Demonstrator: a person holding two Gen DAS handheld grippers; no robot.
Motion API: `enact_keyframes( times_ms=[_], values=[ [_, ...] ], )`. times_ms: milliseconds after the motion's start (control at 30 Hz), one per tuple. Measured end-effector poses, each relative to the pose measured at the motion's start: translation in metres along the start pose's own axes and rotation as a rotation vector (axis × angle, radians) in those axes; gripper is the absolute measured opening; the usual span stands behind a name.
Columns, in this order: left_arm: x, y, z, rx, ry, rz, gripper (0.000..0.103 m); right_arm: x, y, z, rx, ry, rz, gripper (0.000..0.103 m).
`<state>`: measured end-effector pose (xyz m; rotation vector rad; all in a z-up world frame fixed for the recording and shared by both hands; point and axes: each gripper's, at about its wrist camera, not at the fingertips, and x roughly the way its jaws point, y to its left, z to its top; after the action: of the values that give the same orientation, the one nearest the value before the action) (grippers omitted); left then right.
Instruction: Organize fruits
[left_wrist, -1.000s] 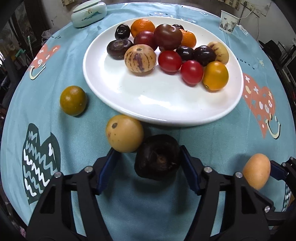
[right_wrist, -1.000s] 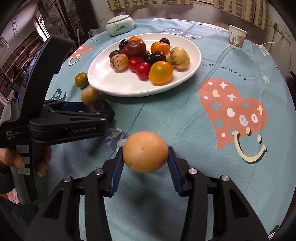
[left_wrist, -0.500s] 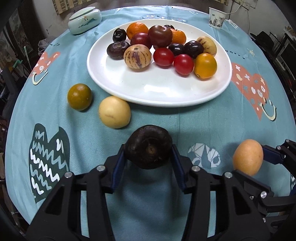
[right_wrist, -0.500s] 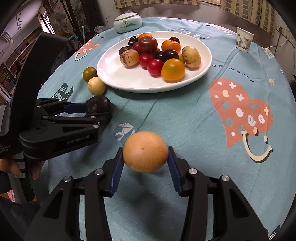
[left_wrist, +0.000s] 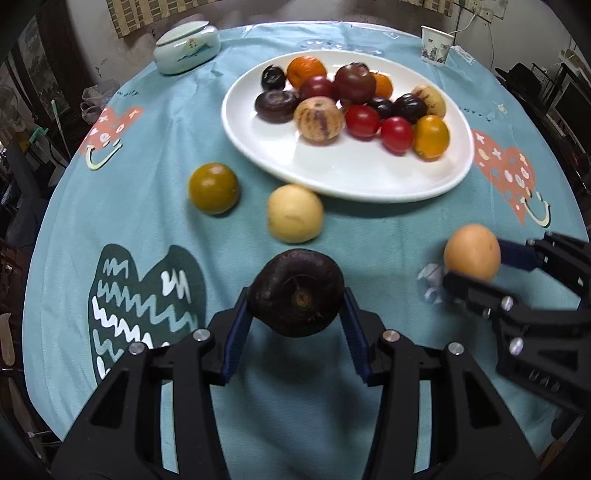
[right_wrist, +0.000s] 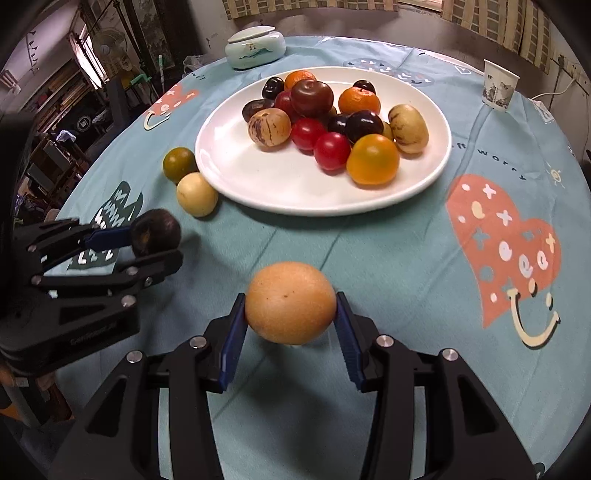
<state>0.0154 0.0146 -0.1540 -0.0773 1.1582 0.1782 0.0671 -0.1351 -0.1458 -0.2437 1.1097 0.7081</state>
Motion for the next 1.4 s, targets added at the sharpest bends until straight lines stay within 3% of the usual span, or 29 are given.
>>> enact_keyframes(
  times_ms=[233,567,633,700,833,1033,1100,1167,1267,1400],
  values=[
    [0.010,0.010,-0.009,0.016,0.020,-0.027,0.048,0.022,0.010,0.019,0.013,0.005,-0.032,0.047],
    [0.021,0.007,0.010,0.077,0.027,-0.047,0.049,0.035,0.017,0.029,0.034,0.035,-0.063,0.048],
    [0.021,0.005,0.010,0.089,0.021,-0.054,0.049,0.034,0.017,0.030,0.035,0.029,-0.065,0.049],
    [0.021,0.005,0.011,0.099,0.018,-0.055,0.049,0.030,0.018,0.031,0.042,0.011,-0.068,0.058],
    [0.017,0.008,0.012,0.100,0.004,-0.072,0.050,0.021,0.020,0.030,0.044,-0.016,-0.077,0.058],
    [-0.009,0.028,0.007,0.075,-0.103,-0.118,0.058,-0.004,0.018,0.018,0.069,-0.053,-0.097,0.058],
    [-0.019,0.033,0.001,0.053,-0.171,-0.142,0.067,-0.014,0.015,0.011,0.089,-0.075,-0.099,0.058],
    [-0.031,0.038,-0.011,0.005,-0.262,-0.190,0.068,-0.022,0.013,0.005,0.101,-0.091,-0.105,0.058],
    [-0.042,0.037,-0.033,-0.053,-0.354,-0.217,0.082,-0.033,0.012,-0.003,0.117,-0.109,-0.109,0.058],
    [-0.031,0.010,-0.054,0.056,-0.346,-0.173,0.082,-0.042,0.014,-0.010,0.125,-0.121,-0.121,0.058]
  ],
)
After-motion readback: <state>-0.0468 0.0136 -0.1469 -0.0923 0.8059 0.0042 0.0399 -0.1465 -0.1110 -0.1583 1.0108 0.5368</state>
